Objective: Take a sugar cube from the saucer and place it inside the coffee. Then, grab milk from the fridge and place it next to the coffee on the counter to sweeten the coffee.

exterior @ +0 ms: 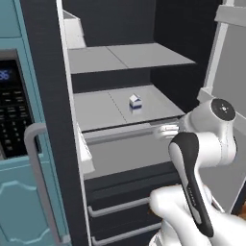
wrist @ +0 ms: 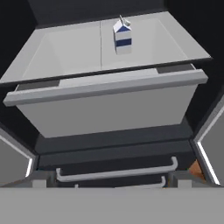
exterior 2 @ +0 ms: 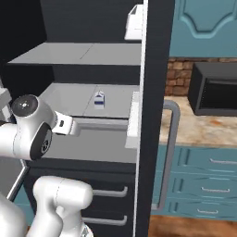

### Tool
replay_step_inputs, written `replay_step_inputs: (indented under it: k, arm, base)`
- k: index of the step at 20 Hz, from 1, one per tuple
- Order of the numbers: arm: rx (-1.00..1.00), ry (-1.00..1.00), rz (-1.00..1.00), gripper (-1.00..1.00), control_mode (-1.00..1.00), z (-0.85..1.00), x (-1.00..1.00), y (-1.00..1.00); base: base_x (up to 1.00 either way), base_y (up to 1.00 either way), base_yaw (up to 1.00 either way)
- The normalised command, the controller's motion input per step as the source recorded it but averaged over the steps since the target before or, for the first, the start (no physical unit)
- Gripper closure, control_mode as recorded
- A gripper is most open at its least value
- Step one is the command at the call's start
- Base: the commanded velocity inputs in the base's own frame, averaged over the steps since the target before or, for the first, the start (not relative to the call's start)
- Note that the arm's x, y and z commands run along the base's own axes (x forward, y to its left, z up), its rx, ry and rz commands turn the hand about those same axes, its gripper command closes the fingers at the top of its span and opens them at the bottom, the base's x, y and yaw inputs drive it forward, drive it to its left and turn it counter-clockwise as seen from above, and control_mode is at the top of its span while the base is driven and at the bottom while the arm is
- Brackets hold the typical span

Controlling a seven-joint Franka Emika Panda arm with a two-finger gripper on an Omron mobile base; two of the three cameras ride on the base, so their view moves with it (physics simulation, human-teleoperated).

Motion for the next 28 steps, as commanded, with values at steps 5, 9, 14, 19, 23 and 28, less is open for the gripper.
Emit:
replay_step_inputs:
  k: [5, 9, 14, 19, 23, 28]
  arm:
    - [0.0, 0.0, 0.0, -1.0, 1.0, 0.0, 0.0, 0.0]
    - [0.0, 0.03, -0.14, -1.0, -1.0, 0.0, 0.85, 0.0]
    - [0.0, 0.03, -0.1, -1.0, -1.0, 0.0, 0.96, -0.03]
    - [0.0, 0.0, 0.02, -1.0, -1.0, -0.13, 0.74, -0.13]
    - [-0.01, 0.0, 0.01, -1.0, -1.0, -0.22, 0.48, -0.14]
    - [-0.01, 0.0, 0.0, -1.0, -1.0, -0.43, 0.54, 0.01]
  base:
    - [0.71, 0.0, -0.12]
    - [0.0, 0.0, 0.0]
    - [0.0, 0.0, 0.0]
    - [0.0, 0.0, 0.0]
    - [0.0, 0.0, 0.0]
    - [0.0, 0.0, 0.0]
